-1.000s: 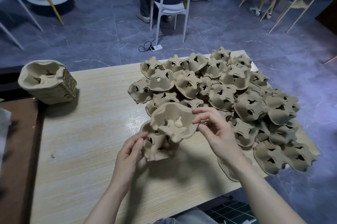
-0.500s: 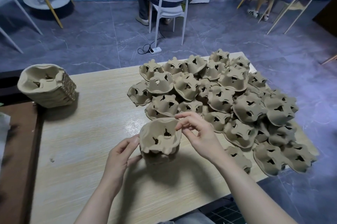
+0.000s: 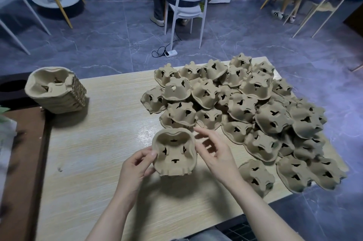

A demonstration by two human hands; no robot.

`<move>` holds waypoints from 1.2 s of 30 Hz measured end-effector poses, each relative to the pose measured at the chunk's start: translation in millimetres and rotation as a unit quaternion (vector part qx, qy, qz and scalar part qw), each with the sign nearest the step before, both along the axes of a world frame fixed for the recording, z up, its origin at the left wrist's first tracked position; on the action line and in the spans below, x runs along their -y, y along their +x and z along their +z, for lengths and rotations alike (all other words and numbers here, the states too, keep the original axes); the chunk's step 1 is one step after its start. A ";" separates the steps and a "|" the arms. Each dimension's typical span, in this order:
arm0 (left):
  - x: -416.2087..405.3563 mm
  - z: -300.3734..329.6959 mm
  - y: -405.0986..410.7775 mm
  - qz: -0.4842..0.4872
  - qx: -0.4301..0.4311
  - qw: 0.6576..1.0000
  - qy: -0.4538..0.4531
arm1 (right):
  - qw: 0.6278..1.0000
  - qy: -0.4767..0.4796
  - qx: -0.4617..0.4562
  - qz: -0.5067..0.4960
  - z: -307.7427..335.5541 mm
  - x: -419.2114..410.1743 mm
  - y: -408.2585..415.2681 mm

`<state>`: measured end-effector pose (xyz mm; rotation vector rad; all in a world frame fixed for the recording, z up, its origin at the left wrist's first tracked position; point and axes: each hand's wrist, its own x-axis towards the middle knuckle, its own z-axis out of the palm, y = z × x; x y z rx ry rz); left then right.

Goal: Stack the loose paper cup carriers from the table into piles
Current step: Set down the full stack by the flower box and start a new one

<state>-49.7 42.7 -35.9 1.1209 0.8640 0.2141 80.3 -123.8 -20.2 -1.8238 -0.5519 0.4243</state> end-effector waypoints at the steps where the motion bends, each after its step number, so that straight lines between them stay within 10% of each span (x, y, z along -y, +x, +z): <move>1: 1.3 0.0 0.7 0.002 -0.002 1.000 0.001 | 0.999 0.011 -0.030 -0.010 -2.3 1.7 -3.8; 27: 5.7 -8.4 1.5 -0.007 -0.012 1.000 0.001 | 0.987 -0.025 -0.159 -0.024 -28.9 13.1 3.4; 36: 13.9 -5.6 5.0 -0.046 -0.032 0.998 -0.020 | 0.985 -0.127 0.110 0.039 -10.1 6.3 80.6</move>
